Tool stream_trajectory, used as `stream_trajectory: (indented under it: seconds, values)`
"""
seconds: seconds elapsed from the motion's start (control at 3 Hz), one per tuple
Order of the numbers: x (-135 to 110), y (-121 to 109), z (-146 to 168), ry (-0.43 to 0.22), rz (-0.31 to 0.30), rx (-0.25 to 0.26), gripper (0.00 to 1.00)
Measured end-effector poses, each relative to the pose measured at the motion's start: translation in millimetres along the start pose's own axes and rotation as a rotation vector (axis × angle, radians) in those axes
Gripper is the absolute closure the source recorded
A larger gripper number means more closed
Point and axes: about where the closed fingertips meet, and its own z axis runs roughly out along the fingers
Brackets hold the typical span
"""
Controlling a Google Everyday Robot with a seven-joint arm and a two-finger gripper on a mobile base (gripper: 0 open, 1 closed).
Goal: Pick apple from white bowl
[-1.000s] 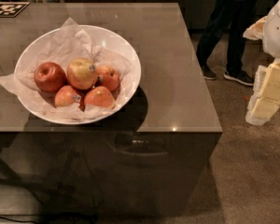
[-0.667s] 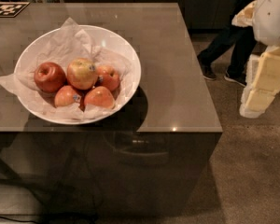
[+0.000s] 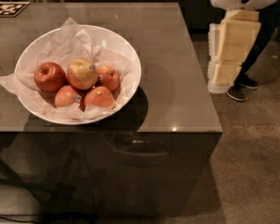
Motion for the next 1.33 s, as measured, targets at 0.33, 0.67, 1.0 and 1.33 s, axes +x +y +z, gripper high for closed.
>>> stream_trajectory:
  seconds: [0.33,0.67,1.0,1.33]
  values:
    - [-9.2,-4.7,-7.6,-0.015,-0.013,0.033,0.00]
    - [-33.8,-20.8,6.7,-0.095,-0.047,0.047,0.00]
    - [-69.5,-43.0,36.2,-0.199,-0.100,-0.009,0.00]
    - [-95.0,-51.5,69.9,-0.257,-0.144,-0.101,0.00]
